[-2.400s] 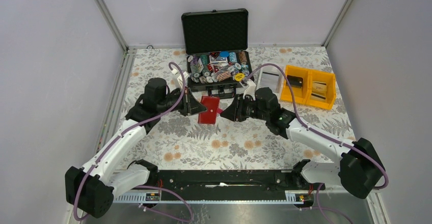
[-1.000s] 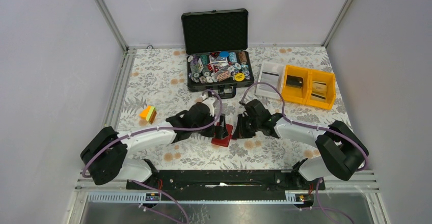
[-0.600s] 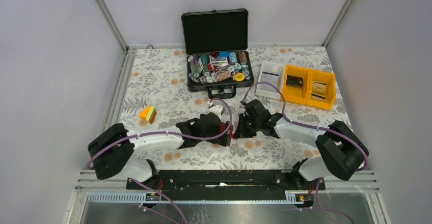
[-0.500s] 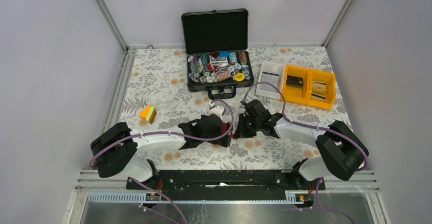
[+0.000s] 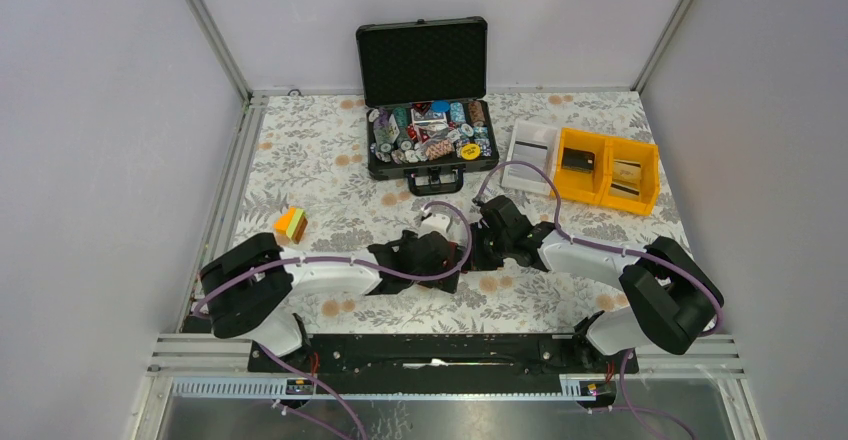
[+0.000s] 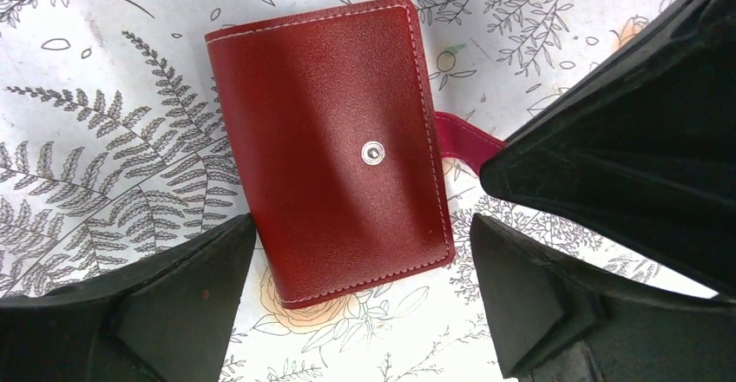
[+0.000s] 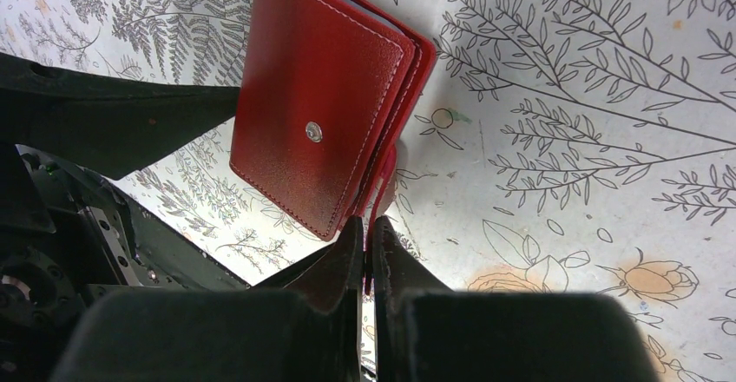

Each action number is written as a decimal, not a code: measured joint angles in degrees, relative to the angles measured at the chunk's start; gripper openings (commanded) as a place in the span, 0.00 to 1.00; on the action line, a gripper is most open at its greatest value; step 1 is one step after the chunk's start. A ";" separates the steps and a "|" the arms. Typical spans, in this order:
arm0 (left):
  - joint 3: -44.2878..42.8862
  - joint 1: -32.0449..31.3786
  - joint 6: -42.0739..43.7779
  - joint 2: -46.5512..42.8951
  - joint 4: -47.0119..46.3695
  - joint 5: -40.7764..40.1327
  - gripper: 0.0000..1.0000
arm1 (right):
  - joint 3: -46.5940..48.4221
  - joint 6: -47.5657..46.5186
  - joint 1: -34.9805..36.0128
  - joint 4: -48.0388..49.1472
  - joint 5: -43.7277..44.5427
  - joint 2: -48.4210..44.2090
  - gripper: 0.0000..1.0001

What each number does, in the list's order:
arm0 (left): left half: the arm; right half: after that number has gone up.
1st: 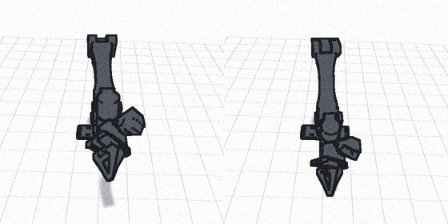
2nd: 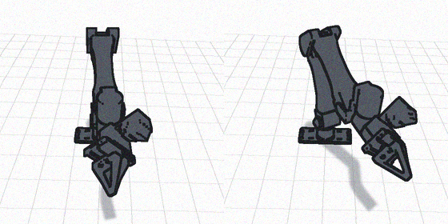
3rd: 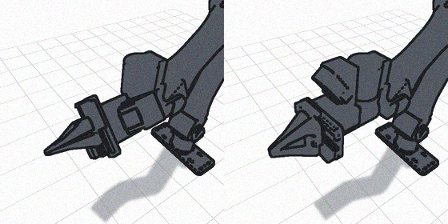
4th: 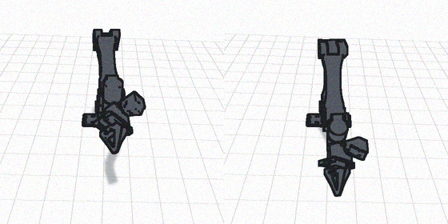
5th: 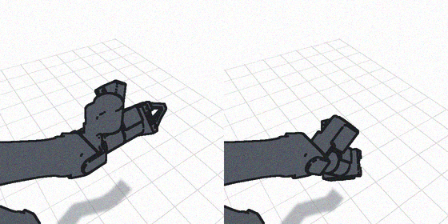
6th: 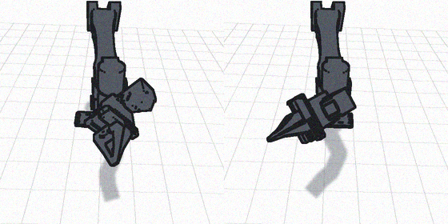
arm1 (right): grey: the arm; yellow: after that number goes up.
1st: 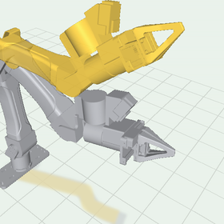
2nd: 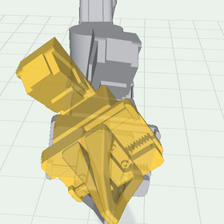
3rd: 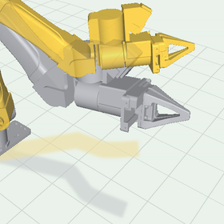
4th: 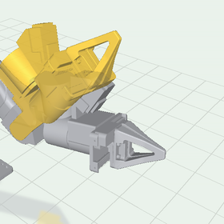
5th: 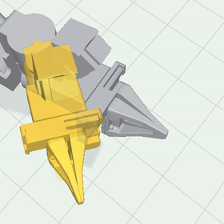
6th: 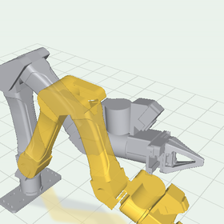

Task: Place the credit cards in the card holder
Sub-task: Place the card holder at the center of the board.

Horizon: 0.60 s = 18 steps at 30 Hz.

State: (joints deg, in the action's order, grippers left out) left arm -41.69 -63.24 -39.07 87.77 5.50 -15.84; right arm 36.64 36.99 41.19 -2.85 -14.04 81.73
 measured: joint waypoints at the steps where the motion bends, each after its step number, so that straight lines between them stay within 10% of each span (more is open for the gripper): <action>1: -0.44 -0.24 0.02 0.35 0.50 -0.63 0.99 | 0.00 0.00 0.00 0.00 0.00 0.00 0.00; 18: -3.72 -3.04 0.26 2.49 7.76 -8.92 0.97 | -0.20 0.02 0.00 -0.15 0.07 0.00 0.00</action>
State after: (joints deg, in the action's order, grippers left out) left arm -45.41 -66.28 -38.81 90.26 13.26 -24.75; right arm 36.45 37.01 41.19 -3.01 -13.98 81.73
